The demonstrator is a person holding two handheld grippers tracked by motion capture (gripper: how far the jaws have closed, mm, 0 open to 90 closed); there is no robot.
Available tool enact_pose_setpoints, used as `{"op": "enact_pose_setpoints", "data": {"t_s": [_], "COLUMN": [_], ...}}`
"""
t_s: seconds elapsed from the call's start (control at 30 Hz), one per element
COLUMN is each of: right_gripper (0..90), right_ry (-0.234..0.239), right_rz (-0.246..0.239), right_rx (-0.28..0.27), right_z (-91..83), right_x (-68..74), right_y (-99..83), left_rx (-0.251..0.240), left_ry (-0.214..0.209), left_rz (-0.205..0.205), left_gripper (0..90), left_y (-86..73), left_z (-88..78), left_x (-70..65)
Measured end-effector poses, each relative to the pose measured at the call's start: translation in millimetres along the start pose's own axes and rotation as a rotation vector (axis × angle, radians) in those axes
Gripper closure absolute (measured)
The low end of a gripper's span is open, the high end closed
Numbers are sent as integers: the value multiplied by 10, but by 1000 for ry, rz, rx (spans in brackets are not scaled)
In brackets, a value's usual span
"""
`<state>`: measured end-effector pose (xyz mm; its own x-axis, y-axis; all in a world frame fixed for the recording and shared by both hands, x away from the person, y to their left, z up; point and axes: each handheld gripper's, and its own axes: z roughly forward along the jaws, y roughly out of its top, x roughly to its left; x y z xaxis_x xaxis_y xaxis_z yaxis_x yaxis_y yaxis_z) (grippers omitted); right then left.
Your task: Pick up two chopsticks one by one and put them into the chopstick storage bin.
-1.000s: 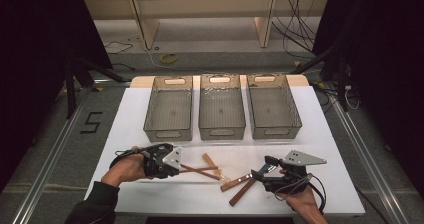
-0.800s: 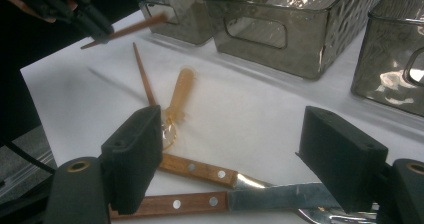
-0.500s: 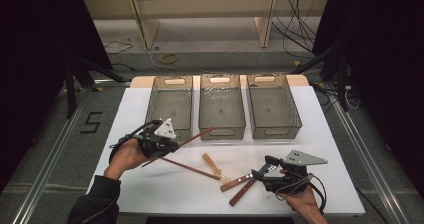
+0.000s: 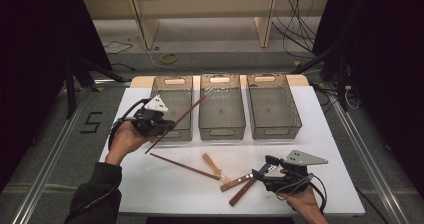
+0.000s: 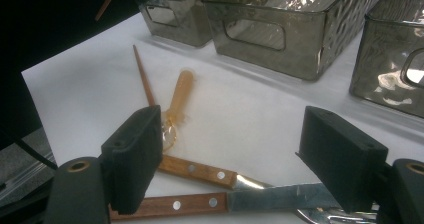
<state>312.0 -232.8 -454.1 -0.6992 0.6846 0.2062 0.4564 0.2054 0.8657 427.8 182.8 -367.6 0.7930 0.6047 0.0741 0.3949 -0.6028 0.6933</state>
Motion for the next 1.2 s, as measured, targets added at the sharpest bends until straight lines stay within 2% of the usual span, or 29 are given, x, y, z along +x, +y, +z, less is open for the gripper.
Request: {"op": "enact_pose_setpoints", "data": {"t_s": [0.2,0.4,0.47,0.9,1.2], "right_gripper": [261,261,261,261,261], "right_ry": [1,2,3,9,13], "right_rz": [0,1,1,2,3], "right_rx": [0,-1,-1,-7,-8], "right_z": [0,-1,0,-2,-4], "right_x": [-1,-3,-2,-13,-14], "right_y": [-1,0,0,0,-2], "left_rx": [-27,-44,-36,-65,-89], "left_ry": [36,74,92,153,178], "left_rz": [-59,-80,-81,-118,-192], "left_gripper": [836,836,836,836,836], "left_y": [65,151,181,362,318], "left_z": [-42,-89,-82,52,176], "left_x": [161,328,382,648,813]}}
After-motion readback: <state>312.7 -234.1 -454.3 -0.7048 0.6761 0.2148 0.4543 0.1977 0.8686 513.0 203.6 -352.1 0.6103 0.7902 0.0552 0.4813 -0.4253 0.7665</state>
